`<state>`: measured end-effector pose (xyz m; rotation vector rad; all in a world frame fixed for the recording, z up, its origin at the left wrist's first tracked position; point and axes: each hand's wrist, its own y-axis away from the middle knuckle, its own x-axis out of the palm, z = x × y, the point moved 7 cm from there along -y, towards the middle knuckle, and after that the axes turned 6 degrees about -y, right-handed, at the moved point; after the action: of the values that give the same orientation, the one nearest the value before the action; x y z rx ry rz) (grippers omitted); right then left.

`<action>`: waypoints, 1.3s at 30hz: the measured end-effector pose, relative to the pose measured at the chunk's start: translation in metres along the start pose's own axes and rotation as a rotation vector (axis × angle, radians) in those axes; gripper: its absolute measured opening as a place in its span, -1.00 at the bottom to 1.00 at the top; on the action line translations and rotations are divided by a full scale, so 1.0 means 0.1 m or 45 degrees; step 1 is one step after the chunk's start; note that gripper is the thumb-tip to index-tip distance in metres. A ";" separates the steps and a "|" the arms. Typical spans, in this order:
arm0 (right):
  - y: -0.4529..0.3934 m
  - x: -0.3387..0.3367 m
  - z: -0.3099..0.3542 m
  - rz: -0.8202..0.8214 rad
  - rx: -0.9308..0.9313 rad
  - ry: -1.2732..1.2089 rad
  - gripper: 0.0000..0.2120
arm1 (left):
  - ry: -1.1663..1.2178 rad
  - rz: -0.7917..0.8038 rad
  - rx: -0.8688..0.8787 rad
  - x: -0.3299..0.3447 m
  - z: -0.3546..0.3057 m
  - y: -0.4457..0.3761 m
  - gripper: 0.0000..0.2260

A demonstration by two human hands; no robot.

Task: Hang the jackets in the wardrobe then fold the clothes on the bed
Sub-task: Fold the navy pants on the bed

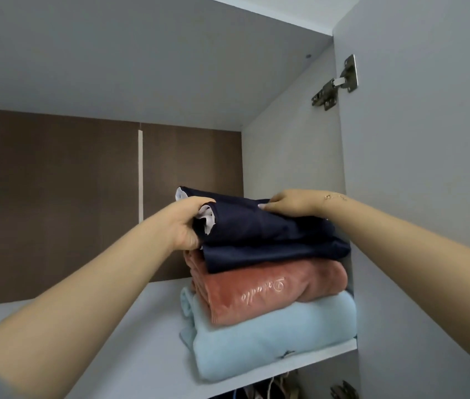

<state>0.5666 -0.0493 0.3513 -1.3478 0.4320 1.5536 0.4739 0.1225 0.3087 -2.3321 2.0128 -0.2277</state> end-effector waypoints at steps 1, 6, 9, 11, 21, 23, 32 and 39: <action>0.03 0.03 0.03 0.018 -0.058 -0.101 -0.49 | -0.027 0.018 0.020 0.02 -0.01 0.04 -0.42; 0.03 0.24 0.04 0.138 -0.250 -0.235 -0.51 | -0.050 0.078 0.051 0.10 -0.07 0.21 -0.49; -0.01 0.21 -0.04 0.132 -0.218 -0.168 -0.51 | -0.013 -0.029 0.086 0.19 -0.11 0.18 -0.62; -0.03 0.17 -0.13 0.122 -0.174 -0.136 -0.51 | 0.010 -0.125 0.079 0.26 -0.09 0.18 -0.63; 0.12 0.12 -0.19 -0.123 -0.273 -0.386 -0.57 | 0.091 -0.340 -0.038 0.05 0.09 0.26 -0.79; 0.17 0.12 -0.19 -0.199 -0.294 -0.353 -0.61 | 0.066 -0.383 -0.010 0.04 0.11 0.30 -0.84; 1.20 0.26 -0.21 -0.473 -0.488 -1.021 -0.76 | 0.231 -0.366 0.428 0.20 0.21 0.95 -0.81; 2.41 0.76 -0.06 -0.485 -0.343 -1.195 -0.73 | 0.209 -0.014 0.489 0.28 1.01 1.71 -0.63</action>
<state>0.3763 -0.1271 0.2034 -0.6862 -0.5949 1.7416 0.3251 0.0640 0.1874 -2.1398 1.8192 -0.7550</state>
